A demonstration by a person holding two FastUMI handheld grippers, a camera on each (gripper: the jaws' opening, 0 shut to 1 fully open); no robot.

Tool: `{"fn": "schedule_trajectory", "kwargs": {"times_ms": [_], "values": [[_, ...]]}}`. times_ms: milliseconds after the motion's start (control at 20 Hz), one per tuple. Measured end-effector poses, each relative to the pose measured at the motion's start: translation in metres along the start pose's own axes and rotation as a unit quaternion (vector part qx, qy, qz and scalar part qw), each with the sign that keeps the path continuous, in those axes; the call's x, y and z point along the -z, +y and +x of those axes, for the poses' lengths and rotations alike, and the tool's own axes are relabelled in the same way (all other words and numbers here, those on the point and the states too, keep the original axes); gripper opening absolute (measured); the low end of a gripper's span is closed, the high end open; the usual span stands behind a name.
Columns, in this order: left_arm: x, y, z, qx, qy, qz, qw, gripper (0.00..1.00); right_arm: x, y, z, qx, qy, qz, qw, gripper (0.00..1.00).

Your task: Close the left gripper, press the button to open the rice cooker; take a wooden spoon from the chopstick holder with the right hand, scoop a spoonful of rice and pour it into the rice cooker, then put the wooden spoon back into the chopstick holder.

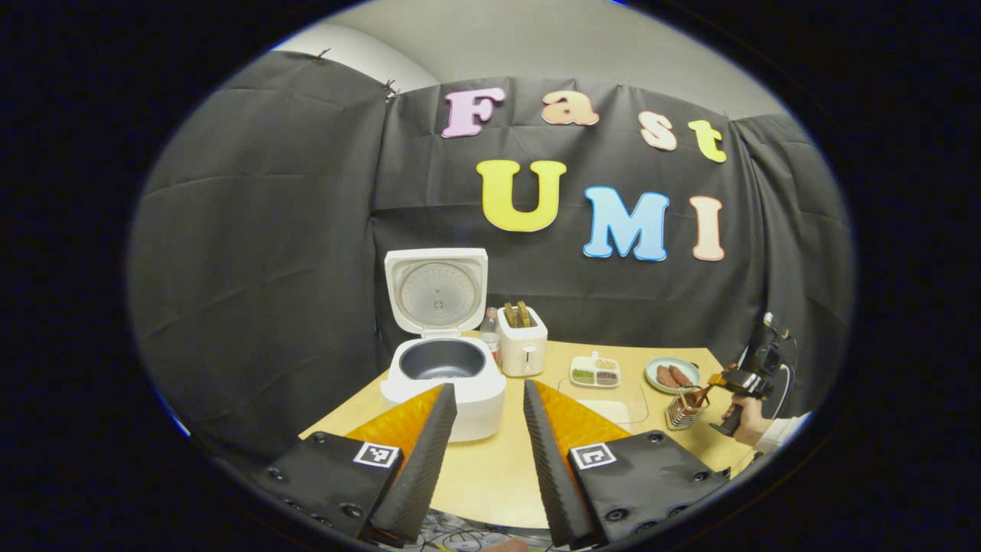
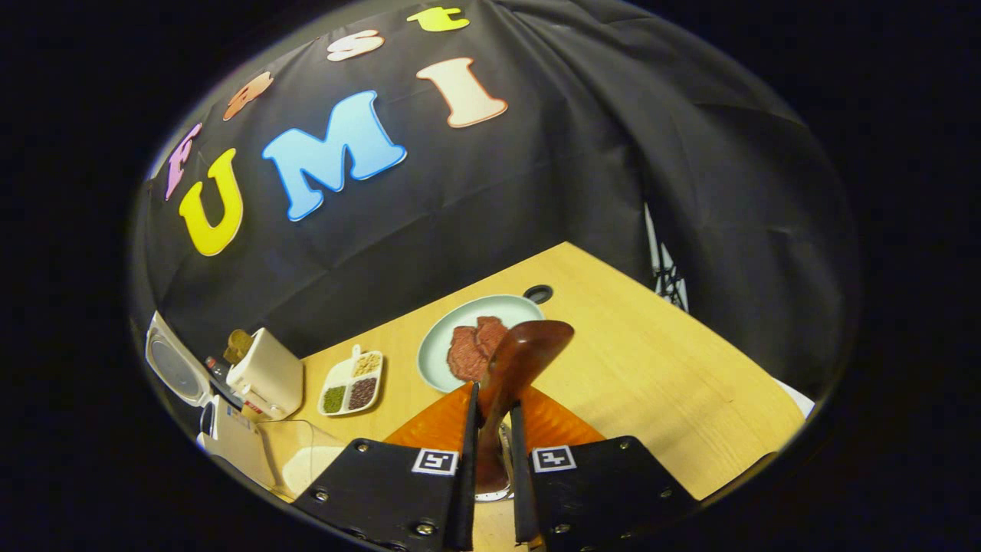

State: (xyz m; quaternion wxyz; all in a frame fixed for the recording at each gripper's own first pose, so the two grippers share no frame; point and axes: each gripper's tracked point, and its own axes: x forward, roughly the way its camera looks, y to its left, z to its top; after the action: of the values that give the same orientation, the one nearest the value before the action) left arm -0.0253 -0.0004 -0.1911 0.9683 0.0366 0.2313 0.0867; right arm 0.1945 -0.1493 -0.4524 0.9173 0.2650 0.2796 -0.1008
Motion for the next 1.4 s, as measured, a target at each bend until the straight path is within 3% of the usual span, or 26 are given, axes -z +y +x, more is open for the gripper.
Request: {"fn": "schedule_trajectory", "kwargs": {"times_ms": [50, 100, 200, 250, 650, 700, 750, 1200, 1400], "values": [[0.002, 0.001, 0.000, 0.001, 0.003, 0.001, 1.000, 0.67, -0.001, 0.001, -0.002, -0.001, 0.001, -0.006, 1.000, 0.12], [0.004, 0.001, -0.001, 0.001, 0.005, 0.000, 1.000, 0.61, 0.001, 0.004, -0.006, -0.008, 0.003, -0.005, 1.000, 0.12], [-0.001, 0.003, 0.000, 0.001, 0.003, -0.003, 1.000, 0.67, -0.001, 0.007, -0.022, -0.015, -0.004, -0.014, 1.000, 0.12], [-0.003, 0.002, 0.000, 0.004, 0.002, -0.005, 1.000, 0.61, -0.004, 0.008, -0.030, -0.020, -0.007, -0.015, 1.000, 0.12], [-0.012, -0.010, 0.002, 0.034, -0.018, -0.019, 0.999, 0.61, -0.035, 0.029, -0.090, -0.052, -0.032, -0.020, 0.998, 0.12], [-0.017, -0.010, 0.000, 0.038, -0.024, -0.015, 0.999, 0.72, -0.039, 0.034, -0.096, -0.056, -0.034, -0.024, 0.998, 0.12], [-0.020, -0.009, -0.001, 0.041, -0.031, -0.011, 0.999, 0.61, -0.044, 0.040, -0.104, -0.062, -0.035, -0.027, 0.997, 0.12], [-0.048, 0.011, -0.020, 0.082, -0.086, -0.045, 0.992, 0.68, -0.051, 0.146, -0.190, -0.121, -0.054, -0.069, 0.989, 0.12], [-0.053, 0.045, -0.023, 0.082, -0.097, -0.057, 0.990, 0.76, -0.030, 0.207, -0.197, -0.144, -0.050, -0.104, 0.983, 0.12]]}}
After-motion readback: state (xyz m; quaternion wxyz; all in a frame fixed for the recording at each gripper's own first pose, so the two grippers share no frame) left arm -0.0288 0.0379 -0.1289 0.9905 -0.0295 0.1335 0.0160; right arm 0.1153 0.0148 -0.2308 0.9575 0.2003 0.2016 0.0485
